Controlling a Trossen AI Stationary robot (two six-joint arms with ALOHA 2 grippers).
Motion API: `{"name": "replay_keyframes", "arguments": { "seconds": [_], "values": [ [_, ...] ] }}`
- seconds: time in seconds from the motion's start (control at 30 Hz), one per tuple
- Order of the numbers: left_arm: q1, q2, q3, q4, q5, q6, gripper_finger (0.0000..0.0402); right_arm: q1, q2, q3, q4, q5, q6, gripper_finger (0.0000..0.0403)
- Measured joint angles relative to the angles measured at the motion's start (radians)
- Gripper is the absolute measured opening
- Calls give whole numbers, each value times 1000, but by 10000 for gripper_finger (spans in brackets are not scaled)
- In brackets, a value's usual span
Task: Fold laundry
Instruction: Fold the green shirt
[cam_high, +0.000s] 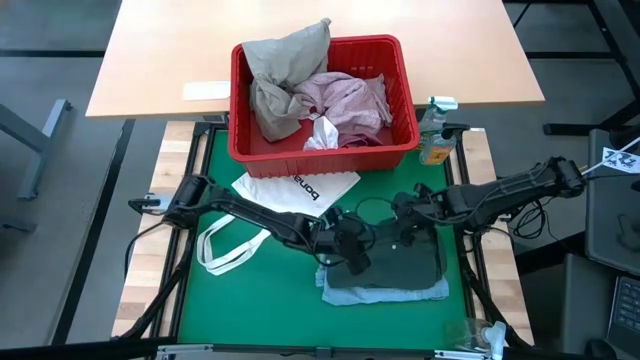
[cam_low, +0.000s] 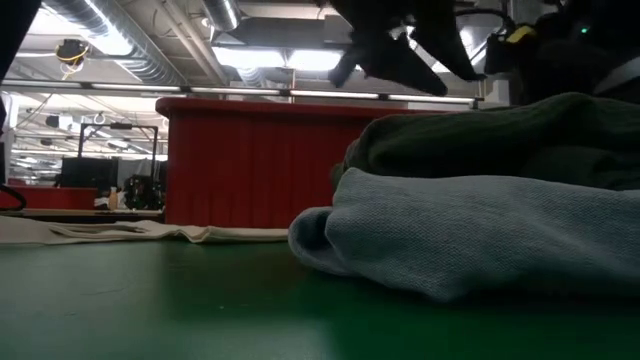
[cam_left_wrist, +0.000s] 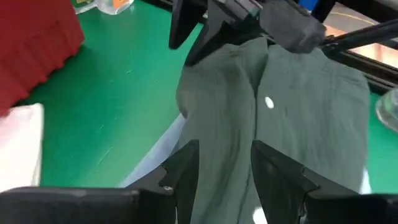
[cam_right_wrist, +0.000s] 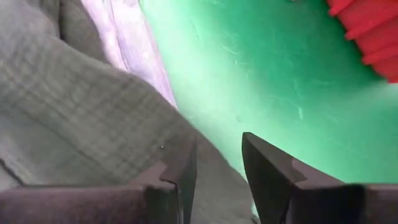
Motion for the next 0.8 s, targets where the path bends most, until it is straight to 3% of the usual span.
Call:
{"name": "replay_keyframes", "arguments": {
  "seconds": [0.1, 0.47, 0.63, 0.8],
  "values": [
    [14, 49, 0, 68, 0, 6, 140, 0, 0, -49, 39, -34, 3, 128],
    [74, 169, -1, 69, 64, -75, 140, 0, 0, -224, 47, -102, 42, 128],
    [72, 158, -3, 65, 88, -70, 140, 0, -1, -209, 19, -110, 33, 128],
    [65, 86, -3, 57, 93, -51, 140, 0, -1, -99, -127, -102, 26, 128]
  ]
}}
